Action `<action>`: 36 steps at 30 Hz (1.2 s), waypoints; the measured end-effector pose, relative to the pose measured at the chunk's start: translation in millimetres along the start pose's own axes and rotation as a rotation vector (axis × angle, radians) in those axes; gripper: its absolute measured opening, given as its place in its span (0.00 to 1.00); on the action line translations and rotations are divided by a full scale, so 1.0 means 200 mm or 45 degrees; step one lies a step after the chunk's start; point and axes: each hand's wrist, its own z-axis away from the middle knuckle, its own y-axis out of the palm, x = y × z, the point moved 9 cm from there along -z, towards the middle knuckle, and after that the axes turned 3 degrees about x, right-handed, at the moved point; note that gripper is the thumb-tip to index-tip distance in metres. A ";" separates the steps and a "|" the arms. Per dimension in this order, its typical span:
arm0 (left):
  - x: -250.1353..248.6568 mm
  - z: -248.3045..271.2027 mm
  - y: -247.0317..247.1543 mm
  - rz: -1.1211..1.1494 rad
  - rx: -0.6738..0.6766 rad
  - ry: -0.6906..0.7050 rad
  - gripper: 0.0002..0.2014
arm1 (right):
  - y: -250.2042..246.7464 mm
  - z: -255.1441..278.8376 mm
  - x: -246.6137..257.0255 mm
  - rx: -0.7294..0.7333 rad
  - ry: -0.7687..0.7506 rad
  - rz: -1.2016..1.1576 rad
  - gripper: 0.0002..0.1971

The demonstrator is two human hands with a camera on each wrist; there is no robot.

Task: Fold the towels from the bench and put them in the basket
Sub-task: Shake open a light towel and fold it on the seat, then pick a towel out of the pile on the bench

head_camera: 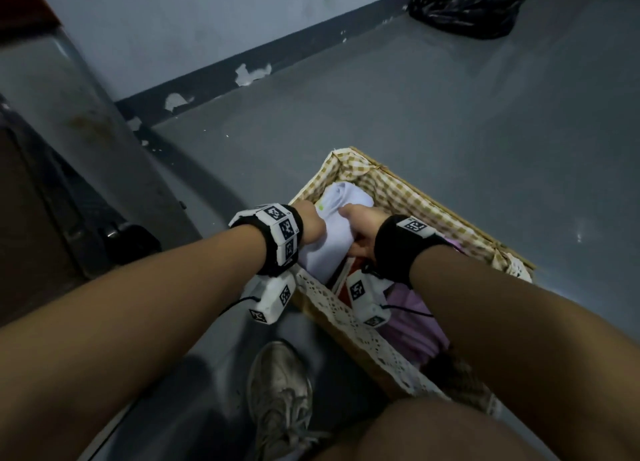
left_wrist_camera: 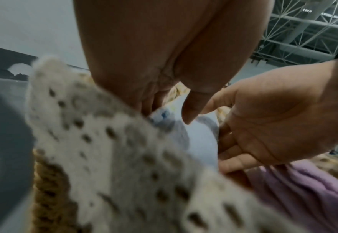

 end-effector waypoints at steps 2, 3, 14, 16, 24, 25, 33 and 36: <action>0.00 0.05 -0.05 0.094 -0.001 0.018 0.20 | -0.03 0.07 0.06 -0.031 -0.022 0.085 0.17; -0.01 0.07 -0.08 0.129 -0.003 0.038 0.19 | -0.05 0.12 0.10 -0.064 -0.053 0.161 0.16; 0.22 0.84 -0.78 0.487 -0.340 0.433 0.07 | 0.60 1.01 0.68 0.396 -0.679 0.662 0.08; 0.44 1.04 -0.94 0.546 -0.491 0.462 0.08 | 0.85 1.19 0.75 0.494 -0.818 0.742 0.08; 1.62 1.69 -1.09 0.430 -0.798 -0.109 0.06 | 1.97 1.57 0.51 0.907 -0.976 1.388 0.06; 1.74 1.76 -1.06 0.384 -0.797 -0.181 0.06 | 2.12 1.61 0.46 0.925 -1.027 1.484 0.08; 2.42 2.13 -0.64 0.257 -0.515 -0.626 0.28 | 2.83 1.78 0.04 1.016 -1.394 1.986 0.16; 2.52 2.15 -0.52 0.219 -0.404 -0.667 0.38 | 2.94 1.76 -0.11 1.024 -1.444 2.150 0.32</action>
